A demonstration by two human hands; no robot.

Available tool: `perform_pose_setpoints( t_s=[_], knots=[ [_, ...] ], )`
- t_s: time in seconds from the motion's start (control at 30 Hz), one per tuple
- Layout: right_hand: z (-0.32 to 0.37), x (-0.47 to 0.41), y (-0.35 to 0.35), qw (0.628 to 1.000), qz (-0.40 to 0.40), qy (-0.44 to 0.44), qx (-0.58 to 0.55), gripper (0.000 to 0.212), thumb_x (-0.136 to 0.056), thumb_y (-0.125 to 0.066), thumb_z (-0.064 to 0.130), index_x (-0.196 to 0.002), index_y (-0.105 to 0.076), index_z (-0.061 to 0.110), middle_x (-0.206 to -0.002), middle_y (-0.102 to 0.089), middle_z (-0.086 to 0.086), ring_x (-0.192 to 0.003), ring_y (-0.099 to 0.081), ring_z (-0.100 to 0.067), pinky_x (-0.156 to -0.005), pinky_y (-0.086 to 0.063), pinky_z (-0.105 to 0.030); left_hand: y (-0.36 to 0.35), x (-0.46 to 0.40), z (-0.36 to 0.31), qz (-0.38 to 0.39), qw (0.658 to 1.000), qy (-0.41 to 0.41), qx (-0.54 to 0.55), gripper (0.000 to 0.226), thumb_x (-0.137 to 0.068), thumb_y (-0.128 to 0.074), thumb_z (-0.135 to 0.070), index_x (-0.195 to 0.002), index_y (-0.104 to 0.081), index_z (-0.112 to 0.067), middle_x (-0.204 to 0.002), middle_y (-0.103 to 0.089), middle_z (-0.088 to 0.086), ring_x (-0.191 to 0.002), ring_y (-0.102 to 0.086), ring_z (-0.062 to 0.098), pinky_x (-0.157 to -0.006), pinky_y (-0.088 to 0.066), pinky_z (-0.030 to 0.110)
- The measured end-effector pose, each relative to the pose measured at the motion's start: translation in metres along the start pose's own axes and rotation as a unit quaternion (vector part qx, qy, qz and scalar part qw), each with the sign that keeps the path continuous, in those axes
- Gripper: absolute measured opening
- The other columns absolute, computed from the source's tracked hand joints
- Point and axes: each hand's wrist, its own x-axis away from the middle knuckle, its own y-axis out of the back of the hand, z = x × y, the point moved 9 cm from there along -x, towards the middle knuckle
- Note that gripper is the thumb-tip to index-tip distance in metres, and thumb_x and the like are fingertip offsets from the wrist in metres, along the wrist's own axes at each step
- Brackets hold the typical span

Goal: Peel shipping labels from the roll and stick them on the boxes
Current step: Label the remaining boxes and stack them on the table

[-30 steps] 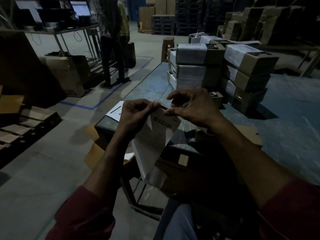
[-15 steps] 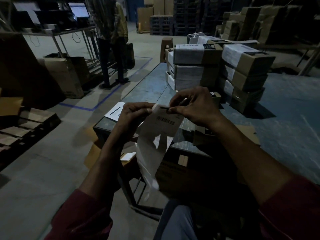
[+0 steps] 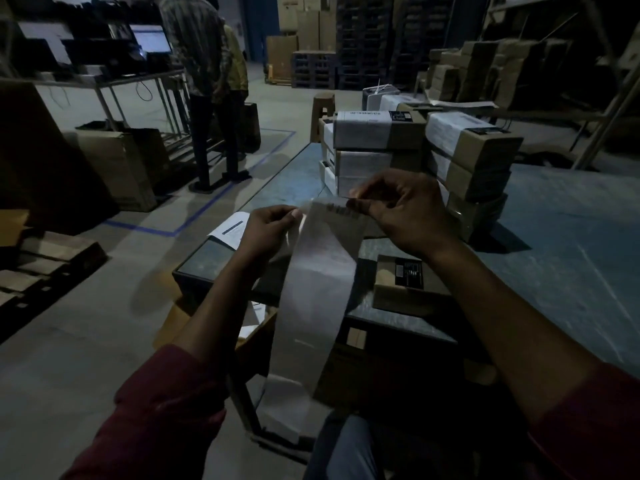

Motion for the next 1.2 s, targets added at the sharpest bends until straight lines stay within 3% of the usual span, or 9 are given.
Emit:
perform_pose_setpoints(
  t_s=[0.13,0.3,0.37,0.53,0.67,0.83,1.0,1.1,1.2],
  knots=[
    [0.002,-0.002,0.019,1.000,-0.026,-0.018,-0.001,0.013,-0.089,-0.080,0.019,-0.096,-0.069,0.022,-0.092,-0.070,0.013,-0.089,-0.070,0.001,-0.077,-0.059,-0.019,0.014,-0.018,0.020,-0.067,0.989,0.027,-0.126,0.017,-0.102,-0.066,-0.024,-0.093,-0.078,-0.017,-0.087,-0.078,0.003,-0.081,-0.072,0.018,-0.073,-0.054,0.033],
    [0.022,-0.013,0.063,0.995,-0.092,0.003,-0.047,0.018,-0.092,-0.077,0.023,-0.102,-0.068,0.011,-0.103,-0.072,0.000,-0.096,-0.073,-0.013,-0.073,-0.065,-0.037,0.023,-0.033,0.034,-0.098,0.983,0.012,-0.155,0.025,-0.097,-0.060,-0.043,-0.101,-0.075,-0.024,-0.090,-0.078,-0.002,-0.088,-0.074,0.023,-0.081,-0.061,0.050],
    [0.040,-0.017,0.088,0.987,-0.135,0.035,-0.075,0.015,-0.093,-0.077,0.017,-0.099,-0.068,0.007,-0.098,-0.072,-0.003,-0.092,-0.074,-0.014,-0.070,-0.064,-0.033,0.026,-0.039,0.039,-0.100,0.983,-0.006,-0.155,0.030,-0.093,-0.059,-0.045,-0.104,-0.075,-0.023,-0.093,-0.078,0.000,-0.091,-0.074,0.027,-0.083,-0.060,0.050],
    [0.060,-0.038,0.135,0.963,-0.208,0.042,-0.166,0.018,-0.089,-0.081,0.015,-0.082,-0.065,0.022,-0.083,-0.071,0.007,-0.079,-0.073,-0.014,-0.061,-0.061,-0.033,0.032,-0.052,0.063,-0.108,0.973,0.006,-0.204,0.029,-0.085,-0.059,-0.052,-0.098,-0.075,-0.032,-0.089,-0.077,-0.006,-0.092,-0.073,0.029,-0.090,-0.056,0.054],
    [0.032,-0.054,0.108,0.976,-0.126,-0.080,-0.157,0.017,-0.090,-0.080,0.012,-0.083,-0.065,0.016,-0.084,-0.073,0.005,-0.074,-0.074,-0.009,-0.058,-0.058,-0.027,0.017,-0.026,0.032,-0.070,0.976,0.031,-0.205,0.016,-0.084,-0.066,-0.055,-0.095,-0.074,-0.047,-0.080,-0.075,-0.016,-0.092,-0.073,0.028,-0.093,-0.054,0.048],
    [-0.023,-0.024,0.071,0.963,-0.009,-0.230,-0.136,0.014,-0.085,-0.085,0.019,-0.087,-0.071,0.016,-0.084,-0.077,0.002,-0.080,-0.076,-0.017,-0.057,-0.057,-0.025,0.015,-0.006,0.001,0.040,0.972,-0.034,-0.231,0.012,-0.084,-0.080,-0.029,-0.095,-0.076,-0.031,-0.095,-0.077,-0.011,-0.093,-0.073,0.010,-0.087,-0.059,0.041],
    [-0.046,0.012,0.060,0.947,0.120,-0.280,-0.105,0.023,-0.072,-0.091,0.025,-0.088,-0.076,0.016,-0.093,-0.079,-0.007,-0.097,-0.075,-0.032,-0.085,-0.061,-0.051,0.019,0.005,0.018,0.115,0.933,-0.046,-0.337,0.020,-0.084,-0.071,-0.014,-0.074,-0.068,-0.032,-0.069,-0.067,-0.022,-0.073,-0.062,0.005,-0.063,-0.045,0.013],
    [-0.052,0.018,0.069,0.940,0.136,-0.292,-0.115,0.026,-0.073,-0.090,0.021,-0.092,-0.076,0.012,-0.092,-0.079,-0.008,-0.092,-0.077,-0.027,-0.077,-0.063,-0.041,0.027,0.005,0.023,0.122,0.934,-0.076,-0.328,0.034,-0.074,-0.054,-0.010,-0.083,-0.069,-0.039,-0.081,-0.070,-0.019,-0.082,-0.067,0.019,-0.074,-0.053,0.026],
    [-0.053,0.017,0.072,0.940,0.135,-0.288,-0.122,0.027,-0.078,-0.087,0.016,-0.100,-0.075,0.006,-0.091,-0.079,-0.007,-0.088,-0.076,-0.022,-0.067,-0.062,-0.029,0.018,0.015,0.009,0.071,0.945,-0.074,-0.310,0.027,-0.087,-0.052,-0.040,-0.103,-0.073,-0.032,-0.107,-0.076,-0.006,-0.101,-0.070,0.021,-0.094,-0.052,0.040]
  ],
)
